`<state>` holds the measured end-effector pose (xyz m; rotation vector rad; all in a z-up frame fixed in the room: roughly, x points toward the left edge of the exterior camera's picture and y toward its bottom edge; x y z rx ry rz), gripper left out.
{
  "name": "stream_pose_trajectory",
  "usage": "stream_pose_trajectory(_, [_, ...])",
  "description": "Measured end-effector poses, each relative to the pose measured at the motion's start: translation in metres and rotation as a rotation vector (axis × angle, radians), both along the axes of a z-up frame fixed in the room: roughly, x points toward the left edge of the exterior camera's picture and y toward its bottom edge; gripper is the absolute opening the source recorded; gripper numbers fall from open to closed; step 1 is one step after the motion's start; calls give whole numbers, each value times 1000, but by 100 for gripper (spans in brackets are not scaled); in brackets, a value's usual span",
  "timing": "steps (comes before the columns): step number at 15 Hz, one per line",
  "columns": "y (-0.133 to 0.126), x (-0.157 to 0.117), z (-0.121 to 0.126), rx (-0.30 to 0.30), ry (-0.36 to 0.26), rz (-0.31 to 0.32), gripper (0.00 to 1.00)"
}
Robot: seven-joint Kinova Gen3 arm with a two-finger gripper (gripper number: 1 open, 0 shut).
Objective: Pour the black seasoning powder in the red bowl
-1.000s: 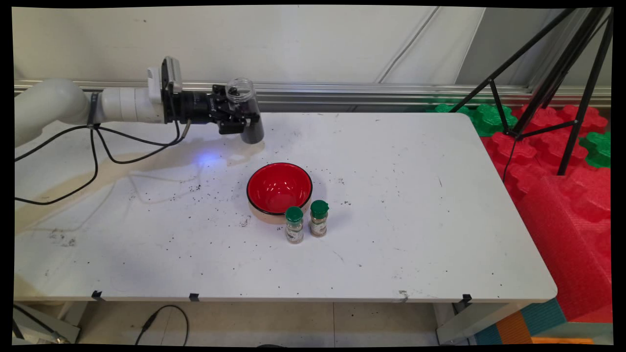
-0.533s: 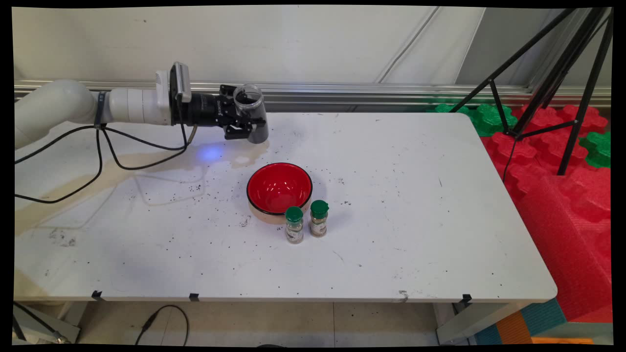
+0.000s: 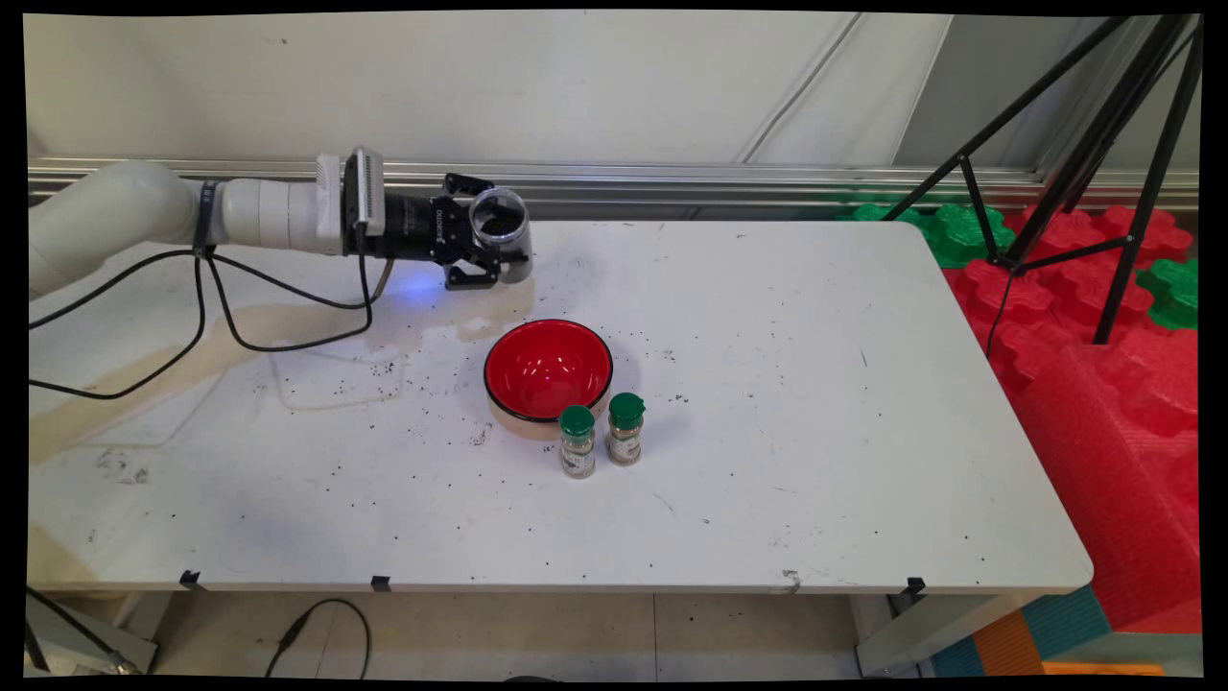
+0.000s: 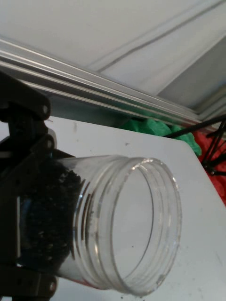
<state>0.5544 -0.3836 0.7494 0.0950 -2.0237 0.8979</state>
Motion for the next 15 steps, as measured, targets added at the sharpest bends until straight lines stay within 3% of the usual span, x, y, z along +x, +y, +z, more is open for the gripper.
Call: stream_pose_trajectory(15, [7, -15, -2, -233, -253, -160, 0])
